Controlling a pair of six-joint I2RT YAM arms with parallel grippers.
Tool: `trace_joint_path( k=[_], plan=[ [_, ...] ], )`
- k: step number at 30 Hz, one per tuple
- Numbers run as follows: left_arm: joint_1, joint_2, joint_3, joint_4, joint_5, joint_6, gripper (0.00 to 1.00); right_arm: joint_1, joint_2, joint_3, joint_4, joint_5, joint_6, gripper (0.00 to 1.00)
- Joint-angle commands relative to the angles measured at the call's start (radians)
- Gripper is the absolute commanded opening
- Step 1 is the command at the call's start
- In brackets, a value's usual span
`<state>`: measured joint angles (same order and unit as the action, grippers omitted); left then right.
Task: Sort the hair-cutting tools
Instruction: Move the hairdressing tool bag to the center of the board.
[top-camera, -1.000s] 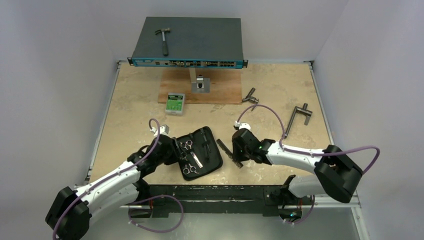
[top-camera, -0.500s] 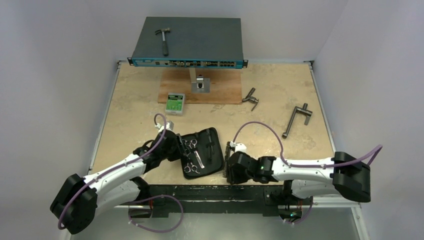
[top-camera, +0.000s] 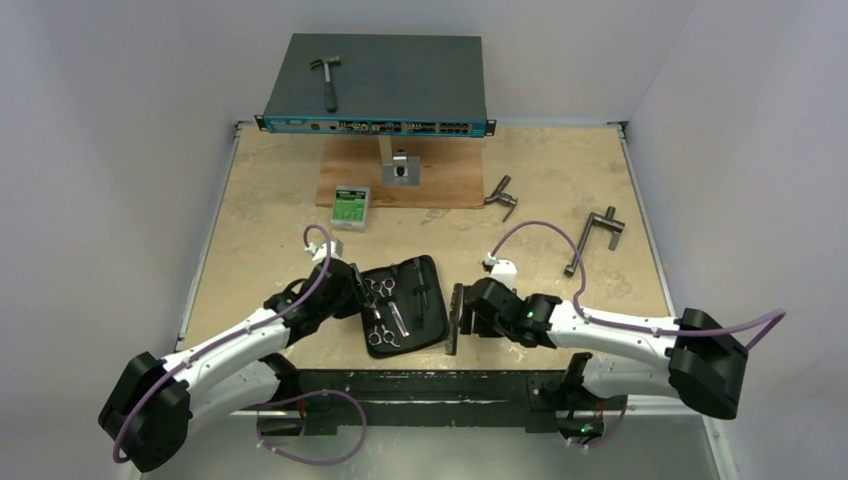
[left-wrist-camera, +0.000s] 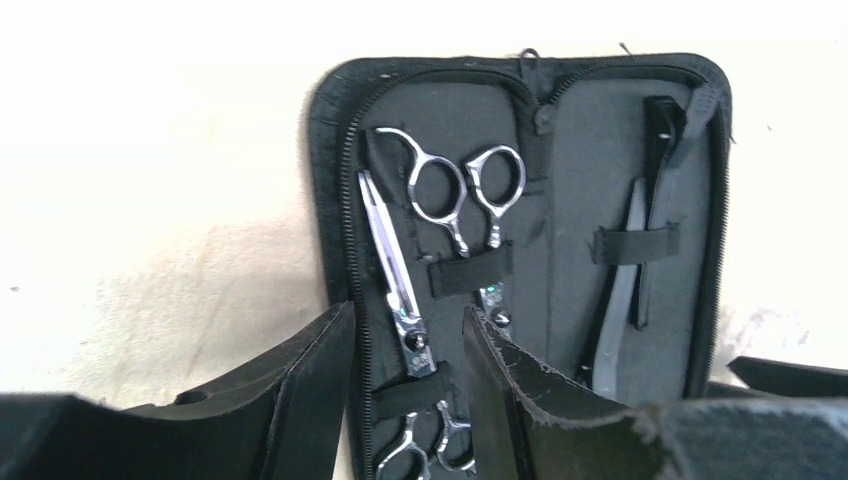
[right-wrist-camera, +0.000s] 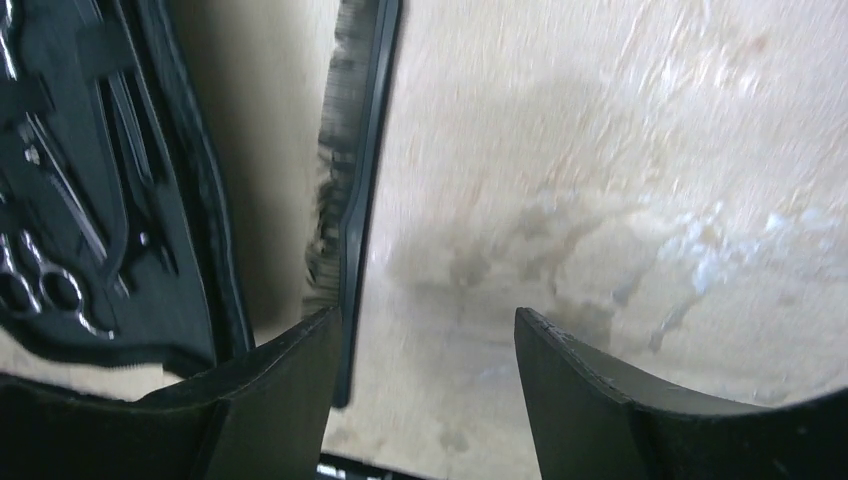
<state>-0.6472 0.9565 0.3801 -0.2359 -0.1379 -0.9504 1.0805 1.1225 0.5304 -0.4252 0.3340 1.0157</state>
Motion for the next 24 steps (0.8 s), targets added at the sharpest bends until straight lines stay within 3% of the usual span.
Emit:
trace_joint_path(
  k=[1, 6, 13, 20, 24],
  plan=[
    [0.006, -0.016, 0.039, -0.07, -0.11, -0.026, 0.43, -0.088, 0.049, 0.072, 0.124, 0.044, -0.108, 0.63],
    [0.006, -0.172, 0.004, -0.15, -0.164, -0.064, 0.44, -0.169, 0.05, 0.127, 0.212, -0.02, -0.194, 0.62],
    [0.006, -0.384, -0.028, -0.221, -0.152, -0.065, 0.44, -0.208, 0.084, 0.147, 0.419, -0.24, -0.299, 0.6],
    [0.005, -0.437, -0.061, -0.224, -0.064, -0.064, 0.44, -0.21, 0.242, 0.165, 0.491, -0.331, -0.317, 0.44],
    [0.006, -0.454, -0.094, -0.225, -0.046, -0.069, 0.44, -0.208, 0.275, 0.182, 0.465, -0.317, -0.337, 0.42]
  ],
)
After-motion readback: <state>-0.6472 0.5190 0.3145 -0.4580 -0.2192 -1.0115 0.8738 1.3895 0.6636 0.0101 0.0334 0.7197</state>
